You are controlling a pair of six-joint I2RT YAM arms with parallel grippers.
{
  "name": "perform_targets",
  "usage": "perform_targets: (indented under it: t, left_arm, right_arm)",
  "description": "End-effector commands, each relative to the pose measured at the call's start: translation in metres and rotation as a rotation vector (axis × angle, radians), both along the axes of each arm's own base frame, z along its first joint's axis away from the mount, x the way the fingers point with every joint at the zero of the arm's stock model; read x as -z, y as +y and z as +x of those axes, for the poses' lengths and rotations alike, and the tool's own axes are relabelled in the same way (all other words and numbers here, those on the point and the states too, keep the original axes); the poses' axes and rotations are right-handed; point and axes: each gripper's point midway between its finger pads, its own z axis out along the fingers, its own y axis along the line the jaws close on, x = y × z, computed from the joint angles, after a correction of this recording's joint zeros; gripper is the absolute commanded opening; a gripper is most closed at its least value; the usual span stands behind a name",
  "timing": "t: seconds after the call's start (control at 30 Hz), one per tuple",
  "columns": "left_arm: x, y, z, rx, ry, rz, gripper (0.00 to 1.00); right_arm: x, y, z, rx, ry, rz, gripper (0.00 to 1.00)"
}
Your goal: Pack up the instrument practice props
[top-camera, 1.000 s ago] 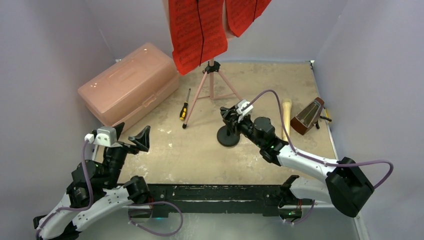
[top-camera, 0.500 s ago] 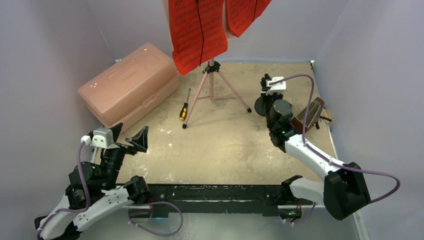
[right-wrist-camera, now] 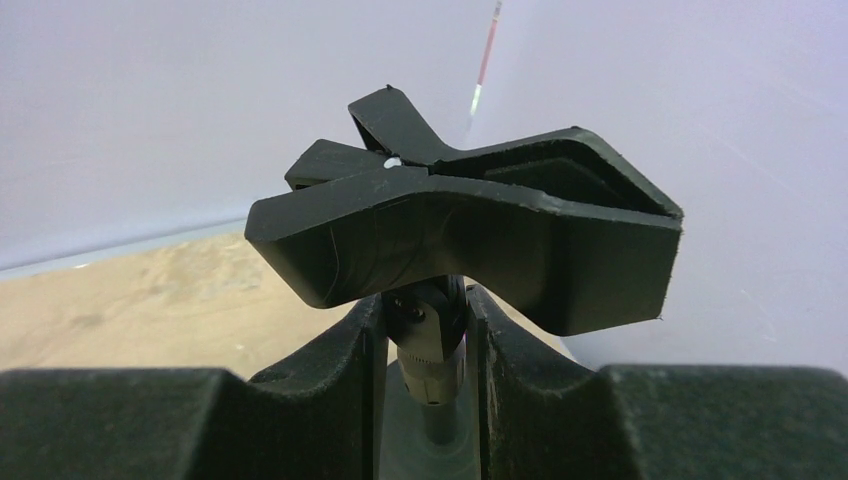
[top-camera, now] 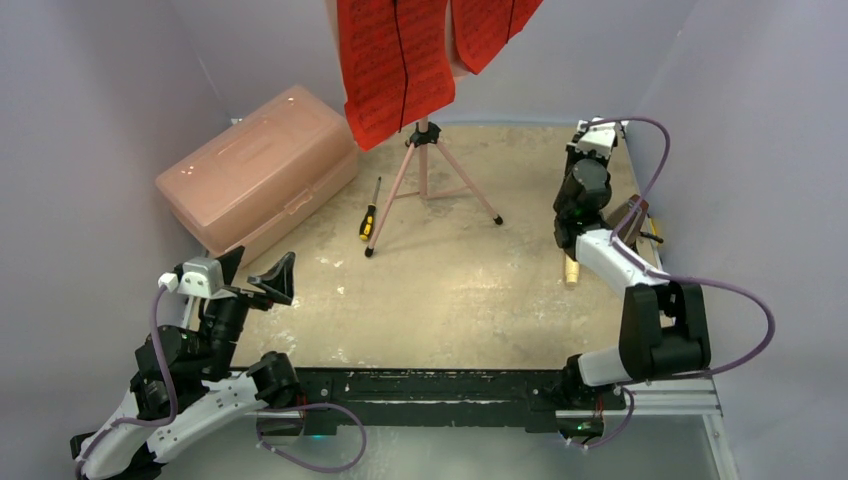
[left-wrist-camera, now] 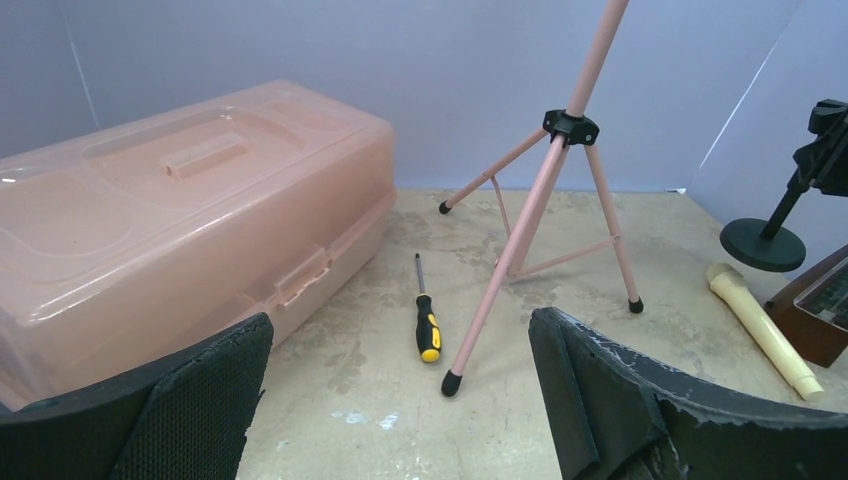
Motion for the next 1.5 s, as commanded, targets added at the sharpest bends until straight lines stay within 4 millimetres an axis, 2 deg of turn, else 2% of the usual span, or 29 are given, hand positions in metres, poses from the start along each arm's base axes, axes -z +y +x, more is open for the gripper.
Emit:
perform_targets:
  t: [0.0, 0.23, 0.3, 0.33, 0.4, 0.7, 0.97, 1.1, 1.27, 1.47]
  left_arm:
    - [-0.006, 0.001, 0.000, 0.000, -0.026, -0.010, 0.99]
    - [-0.006, 0.001, 0.000, -0.001, -0.026, -0.011, 0.99]
    - [-0.006, 0.001, 0.000, 0.000, -0.026, -0.010, 0.99]
    - [-0.006, 0.001, 0.000, 0.000, -0.026, -0.009, 0.99]
    - [-0.006, 0.001, 0.000, 0.000, -0.025, -0.008, 0.99]
    - [-0.006, 0.001, 0.000, -0.002, -0.025, -0.008, 0.99]
    - [-0.005, 0.000, -0.001, 0.003, -0.025, -0.009, 0.99]
    - [-0.006, 0.000, -0.001, 0.005, -0.025, -0.011, 0.99]
    - [-0.006, 0.000, -0.002, 0.010, -0.027, -0.015, 0.99]
    - [-0.006, -0.001, -0.002, 0.017, -0.027, -0.013, 0.99]
  right_arm:
    - [-0.058, -0.032, 0.010, 0.094, -0.191, 0.038, 0.00]
    - [-0.039, -0.069, 0.035, 0.164, -0.168, 0.091, 0.00]
    - [-0.033, -0.071, 0.042, 0.171, -0.155, 0.092, 0.00]
    - [-0.028, -0.085, 0.043, 0.200, -0.145, 0.091, 0.00]
    - [-0.017, -0.093, 0.047, 0.213, -0.125, 0.093, 0.00]
    - [0.020, -0.109, 0.057, 0.243, -0.053, 0.108, 0.04]
    - [0.040, -0.105, 0.062, 0.211, -0.007, 0.147, 0.09]
    - [0.044, -0.105, 0.060, 0.211, 0.004, 0.151, 0.19]
    - [0.043, -0.102, 0.051, 0.206, -0.007, 0.183, 0.38]
    - [0.031, -0.096, 0.032, 0.180, -0.038, 0.213, 0.62]
